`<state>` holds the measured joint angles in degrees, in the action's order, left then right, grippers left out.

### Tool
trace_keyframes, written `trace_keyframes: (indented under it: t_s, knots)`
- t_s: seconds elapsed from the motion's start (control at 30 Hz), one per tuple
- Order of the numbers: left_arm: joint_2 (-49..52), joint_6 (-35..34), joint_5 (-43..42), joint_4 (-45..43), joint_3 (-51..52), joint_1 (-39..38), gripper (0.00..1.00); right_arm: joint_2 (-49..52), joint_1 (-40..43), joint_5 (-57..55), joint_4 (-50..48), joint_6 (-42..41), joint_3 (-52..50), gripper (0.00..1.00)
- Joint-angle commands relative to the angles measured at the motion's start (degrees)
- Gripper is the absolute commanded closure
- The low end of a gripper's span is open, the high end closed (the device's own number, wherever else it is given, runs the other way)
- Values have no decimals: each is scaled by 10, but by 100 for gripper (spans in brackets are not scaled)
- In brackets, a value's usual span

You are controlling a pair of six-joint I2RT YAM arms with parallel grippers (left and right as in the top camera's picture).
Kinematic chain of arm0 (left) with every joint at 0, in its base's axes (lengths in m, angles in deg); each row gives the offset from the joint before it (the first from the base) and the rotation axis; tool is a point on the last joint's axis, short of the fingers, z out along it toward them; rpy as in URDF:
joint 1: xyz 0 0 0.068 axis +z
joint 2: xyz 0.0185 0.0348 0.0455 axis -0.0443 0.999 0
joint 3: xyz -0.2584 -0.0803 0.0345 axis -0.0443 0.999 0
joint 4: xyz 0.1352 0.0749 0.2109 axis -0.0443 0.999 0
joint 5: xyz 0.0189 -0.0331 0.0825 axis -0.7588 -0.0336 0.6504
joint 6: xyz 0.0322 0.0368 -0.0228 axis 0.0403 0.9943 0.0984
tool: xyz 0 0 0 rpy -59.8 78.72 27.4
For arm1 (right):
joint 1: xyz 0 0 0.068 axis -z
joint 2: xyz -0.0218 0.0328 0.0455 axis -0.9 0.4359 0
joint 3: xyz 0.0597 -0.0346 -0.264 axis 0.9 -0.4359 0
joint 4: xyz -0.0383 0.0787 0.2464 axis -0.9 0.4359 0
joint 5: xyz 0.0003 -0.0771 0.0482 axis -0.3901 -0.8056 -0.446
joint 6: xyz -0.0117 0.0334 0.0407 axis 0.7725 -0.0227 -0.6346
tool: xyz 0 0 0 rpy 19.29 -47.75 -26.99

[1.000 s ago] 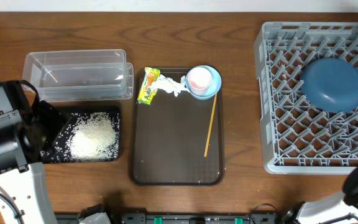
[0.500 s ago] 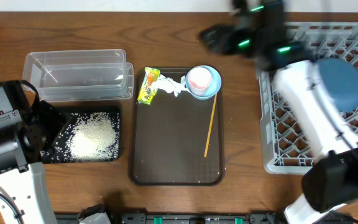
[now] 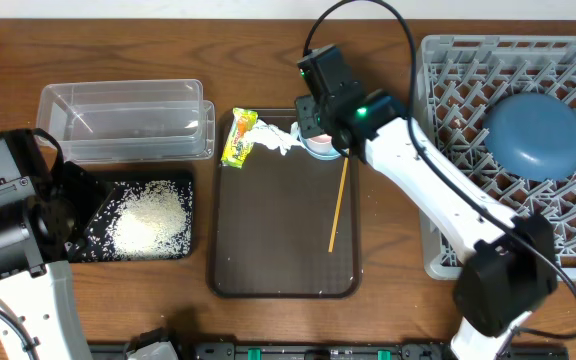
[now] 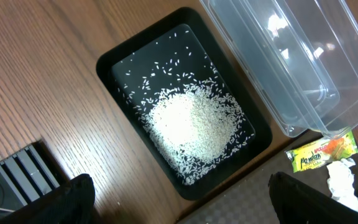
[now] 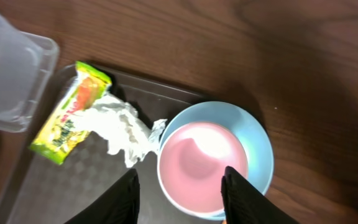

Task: Sort waste into correct bins and load items into the dishwasher rack
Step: 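Grasp the pink cup with the right gripper and lift it out, then carry the pink cup to the rack and set it upside down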

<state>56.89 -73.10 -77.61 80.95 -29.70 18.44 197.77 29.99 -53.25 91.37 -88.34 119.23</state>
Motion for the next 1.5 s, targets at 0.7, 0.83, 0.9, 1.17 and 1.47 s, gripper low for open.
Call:
trace_keyframes:
  t_s: [0.7, 0.83, 0.9, 1.17, 1.47]
  knots:
    - [0, -5, 11, 0, -7, 3, 8, 111, -26, -6, -34, -5, 4, 96]
    - [0, -5, 11, 0, -7, 3, 8, 109, -26, 5, -29, -13, 8, 99]
    - [0, -5, 11, 0, -7, 3, 8, 104, -26, 18, -24, -13, 16, 99]
    - [0, -5, 11, 0, -7, 3, 8, 48, -6, 24, 63, -19, 101, 99]
    - [0, -5, 11, 0, -7, 3, 8, -90, 142, 59, 156, -19, 122, 99]
